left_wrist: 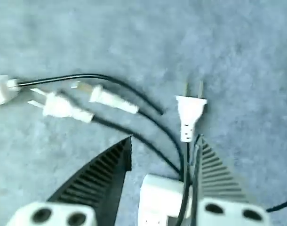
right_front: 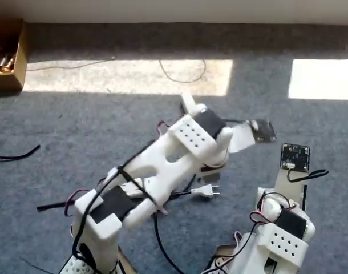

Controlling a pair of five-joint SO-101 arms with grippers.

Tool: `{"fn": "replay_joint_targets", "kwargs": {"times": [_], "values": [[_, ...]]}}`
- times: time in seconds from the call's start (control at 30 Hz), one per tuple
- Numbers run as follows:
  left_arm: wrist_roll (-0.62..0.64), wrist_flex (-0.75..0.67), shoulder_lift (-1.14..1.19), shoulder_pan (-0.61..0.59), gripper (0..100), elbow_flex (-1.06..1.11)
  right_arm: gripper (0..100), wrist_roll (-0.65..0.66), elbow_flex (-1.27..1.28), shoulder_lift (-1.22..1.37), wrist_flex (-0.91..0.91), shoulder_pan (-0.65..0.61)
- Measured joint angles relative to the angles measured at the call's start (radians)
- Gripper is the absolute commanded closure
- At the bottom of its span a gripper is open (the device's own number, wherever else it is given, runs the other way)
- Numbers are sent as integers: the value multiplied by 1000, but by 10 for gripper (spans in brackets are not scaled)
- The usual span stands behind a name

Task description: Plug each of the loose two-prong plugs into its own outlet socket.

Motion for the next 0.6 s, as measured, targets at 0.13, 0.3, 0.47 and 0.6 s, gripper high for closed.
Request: {"fn": "replay_joint_targets", "kwargs": {"times": [0.13, 0.3, 0.47, 0.6], "values": [[3, 78, -64, -170, 776, -32, 980, 0, 0, -2, 0, -34], [77, 97, -160, -354, 776, 9, 980, 34, -15, 0, 52, -118], [175, 78, -249, -615, 776, 198, 980, 77, -216, 132, 173, -245], [152, -83, -325, -750, 776, 476, 981, 210, -384, 358, 236, -437]]}}
